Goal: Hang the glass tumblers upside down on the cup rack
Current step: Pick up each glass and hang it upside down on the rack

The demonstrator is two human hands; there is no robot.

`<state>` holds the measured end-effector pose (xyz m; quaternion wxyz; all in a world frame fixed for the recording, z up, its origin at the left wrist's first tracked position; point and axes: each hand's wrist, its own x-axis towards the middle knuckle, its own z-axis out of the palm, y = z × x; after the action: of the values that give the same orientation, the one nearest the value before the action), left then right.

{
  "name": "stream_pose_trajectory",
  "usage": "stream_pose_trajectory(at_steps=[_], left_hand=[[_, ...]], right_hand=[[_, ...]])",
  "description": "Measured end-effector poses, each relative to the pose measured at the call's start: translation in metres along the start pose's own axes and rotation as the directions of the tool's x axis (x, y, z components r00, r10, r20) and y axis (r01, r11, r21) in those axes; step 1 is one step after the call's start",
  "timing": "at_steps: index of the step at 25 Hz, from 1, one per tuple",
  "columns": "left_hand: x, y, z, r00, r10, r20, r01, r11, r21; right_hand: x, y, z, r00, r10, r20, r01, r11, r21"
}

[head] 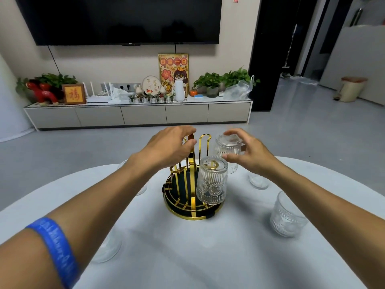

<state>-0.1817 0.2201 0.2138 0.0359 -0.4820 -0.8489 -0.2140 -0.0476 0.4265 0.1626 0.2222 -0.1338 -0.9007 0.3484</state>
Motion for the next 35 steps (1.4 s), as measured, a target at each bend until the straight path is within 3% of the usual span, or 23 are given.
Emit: stream_pose_trajectory(at_steps=[11, 14, 16, 17, 18, 20, 23, 27, 29, 31, 32, 33, 35], left_hand=[[-0.007, 0.009, 0.008, 1.0, -0.019, 0.004, 0.019, 0.999, -0.036], [-0.025, 0.021, 0.009, 0.999, -0.033, -0.024, 0.034, 0.999, 0.003], [-0.051, 0.036, 0.016, 0.977, -0.029, -0.213, 0.004, 0.993, -0.117], [-0.067, 0.048, 0.022, 0.953, -0.031, -0.301, -0.033, 0.978, -0.207], [-0.084, 0.061, 0.03, 0.936, -0.03, -0.351, -0.073, 0.958, -0.278], [-0.115, 0.083, 0.047, 0.942, -0.002, -0.336, -0.119, 0.934, -0.337], [-0.143, 0.1, 0.064, 0.971, 0.018, -0.24, -0.1, 0.937, -0.334], [-0.158, 0.097, 0.062, 0.981, -0.131, -0.144, 0.059, 0.905, -0.421], [-0.159, 0.093, 0.057, 0.954, -0.298, -0.015, 0.233, 0.774, -0.589], [-0.16, 0.095, 0.051, 0.862, -0.452, 0.227, 0.424, 0.4, -0.812], [-0.161, 0.096, 0.05, 0.821, -0.459, 0.339, 0.472, 0.213, -0.855], [-0.163, 0.097, 0.049, 0.808, -0.437, 0.396, 0.481, 0.099, -0.871], [-0.164, 0.096, 0.048, 0.833, -0.406, 0.376, 0.405, -0.017, -0.914]], right_hand=[[-0.022, 0.01, 0.014, 0.989, 0.056, 0.136, -0.062, 0.997, 0.044], [-0.061, 0.014, -0.001, 0.99, 0.134, -0.033, -0.132, 0.99, 0.056], [-0.101, 0.026, -0.015, 0.962, 0.151, -0.226, -0.193, 0.965, -0.178], [-0.121, 0.032, -0.021, 0.951, 0.171, -0.258, -0.257, 0.901, -0.349], [-0.137, 0.036, -0.024, 0.941, 0.245, -0.235, -0.332, 0.804, -0.493], [-0.159, 0.041, -0.022, 0.877, 0.456, -0.15, -0.447, 0.662, -0.602], [-0.165, 0.03, -0.022, 0.818, 0.562, -0.121, -0.544, 0.687, -0.481], [-0.169, 0.005, -0.021, 0.78, 0.618, -0.099, -0.62, 0.74, -0.262], [-0.174, -0.015, -0.018, 0.802, 0.594, -0.065, -0.59, 0.804, 0.07], [-0.174, -0.042, -0.016, 0.859, 0.511, -0.008, -0.465, 0.787, 0.405], [-0.172, -0.055, -0.014, 0.89, 0.455, 0.014, -0.4, 0.766, 0.504], [-0.17, -0.068, -0.013, 0.918, 0.395, 0.026, -0.341, 0.755, 0.56], [-0.165, -0.091, -0.006, 0.955, 0.296, 0.017, -0.244, 0.753, 0.611]])
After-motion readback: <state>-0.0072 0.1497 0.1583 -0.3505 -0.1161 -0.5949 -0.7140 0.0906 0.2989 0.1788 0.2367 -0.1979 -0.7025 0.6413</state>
